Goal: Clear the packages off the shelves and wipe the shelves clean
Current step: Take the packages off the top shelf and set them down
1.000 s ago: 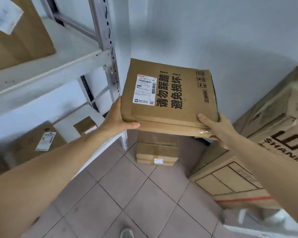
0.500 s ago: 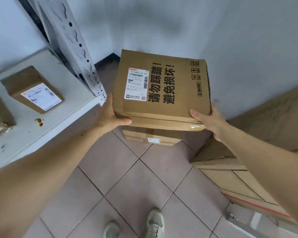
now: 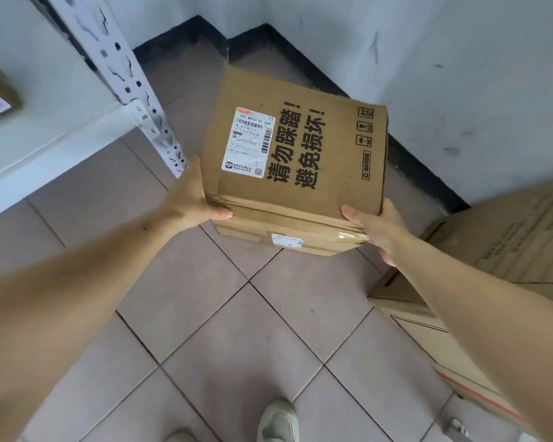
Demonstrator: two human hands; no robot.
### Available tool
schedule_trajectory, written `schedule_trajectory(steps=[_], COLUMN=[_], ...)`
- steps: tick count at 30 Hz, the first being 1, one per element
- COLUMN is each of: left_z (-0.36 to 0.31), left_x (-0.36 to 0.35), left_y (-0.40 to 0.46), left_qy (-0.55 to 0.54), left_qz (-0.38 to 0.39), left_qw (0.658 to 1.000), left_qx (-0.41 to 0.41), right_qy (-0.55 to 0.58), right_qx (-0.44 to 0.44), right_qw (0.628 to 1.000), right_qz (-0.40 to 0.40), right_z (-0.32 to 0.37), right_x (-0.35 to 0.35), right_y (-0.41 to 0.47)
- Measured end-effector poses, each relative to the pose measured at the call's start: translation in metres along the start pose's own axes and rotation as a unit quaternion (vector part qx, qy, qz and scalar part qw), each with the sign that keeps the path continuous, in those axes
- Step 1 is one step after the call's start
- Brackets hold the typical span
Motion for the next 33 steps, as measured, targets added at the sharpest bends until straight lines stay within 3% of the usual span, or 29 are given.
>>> schedule_trajectory(steps=[5,11,17,23,33], left_z=[0.011,0.023,-0.010,-0.075,-0.242], left_x=[-0.009,-0.003,0.021,0.097,0.292], left_y=[0.000,-0.010,-0.032,-0.069,-0.183], left_qy=[0.057,0.143,0.238,0.272,0.338], left_qz=[-0.013,0.048,0.122,0.142,0.123], left_qw=[0.998,0.986,0.958,0.946,0.932], left_qx=[-0.003,0.074,0.104,0.103,0.037], right_qy=[-0.007,-0.069,-0.247,-0.415,-0.522], right_qx=[-0.006,-0.046,-0.050,0.036,0.188], right_qw=[1.000,0.996,0.968,0.906,0.827], right_qz=[-0.024,-0.025,0.012,0.081,0.094], right_z=[-0.009,-0.001,0.046,0.137,0.322], right_x=[-0.003,-0.001,0.012,0.017,0.019], right_y=[0.005,-0.005,-0.049,-0.134,-0.313])
Point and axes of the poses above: each hand's wrist, its own y-axis towards the middle knuckle, its own x-axis out of the back of the hand, z = x × y, the point moved 9 cm from there along y, towards the middle knuckle, and after that the axes turned 1 degree about y, right-handed, at the moved point
